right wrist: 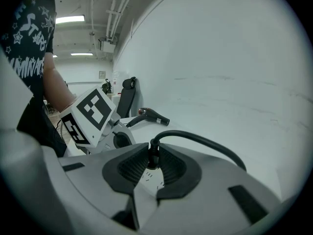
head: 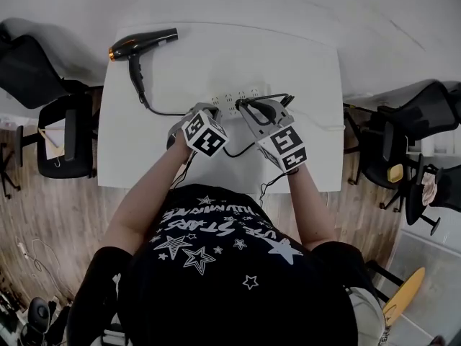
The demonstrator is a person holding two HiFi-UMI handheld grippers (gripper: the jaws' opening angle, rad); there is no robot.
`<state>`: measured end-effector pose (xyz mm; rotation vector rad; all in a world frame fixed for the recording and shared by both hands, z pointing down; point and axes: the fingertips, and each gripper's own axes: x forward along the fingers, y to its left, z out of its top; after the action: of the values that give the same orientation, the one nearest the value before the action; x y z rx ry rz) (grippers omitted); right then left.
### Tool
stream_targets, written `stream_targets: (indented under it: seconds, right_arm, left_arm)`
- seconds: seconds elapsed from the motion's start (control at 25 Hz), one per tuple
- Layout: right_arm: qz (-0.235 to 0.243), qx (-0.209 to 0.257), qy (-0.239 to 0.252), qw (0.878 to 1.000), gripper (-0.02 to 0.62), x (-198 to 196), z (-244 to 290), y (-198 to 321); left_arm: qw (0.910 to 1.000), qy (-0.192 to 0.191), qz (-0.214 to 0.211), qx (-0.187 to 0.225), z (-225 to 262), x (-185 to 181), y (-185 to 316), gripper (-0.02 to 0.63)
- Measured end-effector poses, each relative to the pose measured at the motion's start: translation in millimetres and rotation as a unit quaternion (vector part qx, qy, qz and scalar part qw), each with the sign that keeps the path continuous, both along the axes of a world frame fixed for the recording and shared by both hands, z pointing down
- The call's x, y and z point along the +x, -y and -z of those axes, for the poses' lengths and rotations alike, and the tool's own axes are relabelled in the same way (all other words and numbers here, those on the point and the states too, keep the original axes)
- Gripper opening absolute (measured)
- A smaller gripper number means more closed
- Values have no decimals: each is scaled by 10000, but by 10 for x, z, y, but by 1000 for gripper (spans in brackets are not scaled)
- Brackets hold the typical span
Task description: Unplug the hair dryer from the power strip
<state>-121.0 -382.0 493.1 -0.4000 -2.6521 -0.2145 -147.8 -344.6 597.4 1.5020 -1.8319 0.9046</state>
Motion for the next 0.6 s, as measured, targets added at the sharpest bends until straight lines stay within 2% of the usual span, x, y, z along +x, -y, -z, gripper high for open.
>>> stream_targets:
  seconds: [0.24, 0.6]
  right_arm:
    - [-319, 67, 24, 9995, 74, 146, 94, -96]
    - [-1115, 52, 106, 9937, 74, 391, 262, -354]
  left_arm:
    - [9992, -159, 106, 363, 186, -9, -138, 8]
    - [9957, -528, -182, 733, 384, 104, -523, 8]
